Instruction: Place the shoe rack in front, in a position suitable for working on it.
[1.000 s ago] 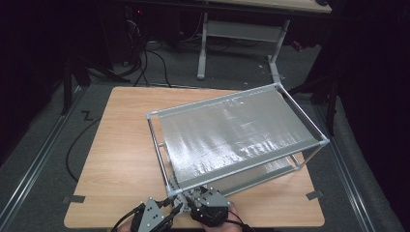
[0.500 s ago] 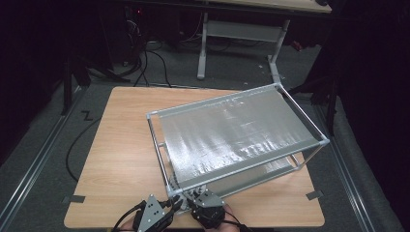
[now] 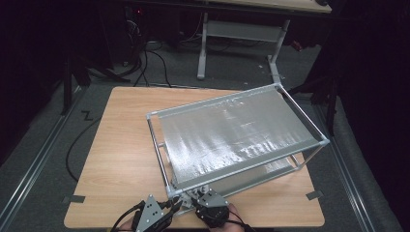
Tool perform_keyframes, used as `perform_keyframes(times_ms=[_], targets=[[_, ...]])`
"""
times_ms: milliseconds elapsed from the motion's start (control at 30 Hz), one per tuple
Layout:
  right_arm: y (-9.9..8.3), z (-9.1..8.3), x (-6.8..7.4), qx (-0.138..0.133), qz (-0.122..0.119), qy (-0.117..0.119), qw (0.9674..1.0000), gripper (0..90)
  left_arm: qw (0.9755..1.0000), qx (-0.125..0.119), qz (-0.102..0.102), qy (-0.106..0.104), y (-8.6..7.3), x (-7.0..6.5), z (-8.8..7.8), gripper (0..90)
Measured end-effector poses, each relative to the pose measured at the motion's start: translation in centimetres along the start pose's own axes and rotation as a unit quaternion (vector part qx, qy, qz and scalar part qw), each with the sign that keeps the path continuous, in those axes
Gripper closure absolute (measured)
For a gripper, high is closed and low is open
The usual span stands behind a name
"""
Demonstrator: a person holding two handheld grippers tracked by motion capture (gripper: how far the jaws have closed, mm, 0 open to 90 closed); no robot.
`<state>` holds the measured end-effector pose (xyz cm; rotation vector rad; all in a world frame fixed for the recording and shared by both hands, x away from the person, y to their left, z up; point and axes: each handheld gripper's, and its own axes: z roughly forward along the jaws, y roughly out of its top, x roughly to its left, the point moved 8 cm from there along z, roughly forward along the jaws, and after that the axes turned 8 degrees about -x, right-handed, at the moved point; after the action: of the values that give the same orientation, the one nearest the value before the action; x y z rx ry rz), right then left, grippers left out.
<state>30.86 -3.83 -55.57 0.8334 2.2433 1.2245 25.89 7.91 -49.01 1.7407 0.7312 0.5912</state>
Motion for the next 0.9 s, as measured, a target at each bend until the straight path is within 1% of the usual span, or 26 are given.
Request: perform_keyframes(times_ms=[133,167,267,367,400,433,467,600,633,733,800,867,900], targets=[[-0.1,-0.1,-0.3,0.002,0.004,-0.004,1.0000,69.0,1.0000,0.000,0.001,0.001,0.0,0.0,0.0,79.7],[-0.2,-0.3,-0.8,0.004,-0.002,-0.006,1.0000,69.1,1.0000,0.001,0.001,0.002,0.0,0.0,0.0,79.7],[-0.4,-0.5,-1.5,0.003,-0.004,-0.012,0.9999,69.3,1.0000,0.001,0.001,0.002,0.0,0.0,0.0,79.7],[-0.5,-0.6,-1.9,0.005,0.000,-0.016,0.9999,69.6,1.0000,0.002,0.001,0.002,0.0,0.0,0.0,79.7],[-0.6,-0.8,-2.3,0.006,0.002,-0.019,0.9998,69.6,1.0000,0.002,0.002,0.002,0.0,0.0,0.0,79.6],[-0.6,-0.8,-2.3,0.006,0.002,-0.019,0.9998,69.6,1.0000,0.002,0.002,0.002,0.0,0.0,0.0,79.7],[-0.8,-0.9,-2.7,0.007,0.008,-0.022,0.9997,69.6,1.0000,0.003,0.002,0.002,0.1,0.1,-0.1,79.6],[-0.9,-1.1,-3.3,0.007,0.009,-0.026,0.9996,69.7,1.0000,0.004,0.004,0.004,0.1,0.2,-0.2,79.6],[-1.0,-1.3,-3.6,0.008,0.010,-0.027,0.9996,70.0,1.0000,0.005,0.003,0.006,0.0,0.4,-0.3,79.6],[-1.1,-1.5,-4.0,0.007,0.009,-0.030,0.9995,70.2,0.9999,0.006,-0.001,0.011,0.0,0.7,-0.6,79.8],[-1.2,-1.7,-4.3,0.008,0.014,-0.034,0.9993,70.2,0.9999,0.006,-0.003,0.012,0.0,0.9,-0.7,79.8],[-1.2,-1.8,-4.6,0.008,0.013,-0.037,0.9992,70.2,0.9999,0.006,-0.004,0.012,0.0,0.9,-0.7,79.8],[-1.4,-2.0,-5.1,0.009,0.020,-0.041,0.9989,70.4,0.9999,0.006,-0.004,0.014,-0.1,0.9,-0.7,79.8]])
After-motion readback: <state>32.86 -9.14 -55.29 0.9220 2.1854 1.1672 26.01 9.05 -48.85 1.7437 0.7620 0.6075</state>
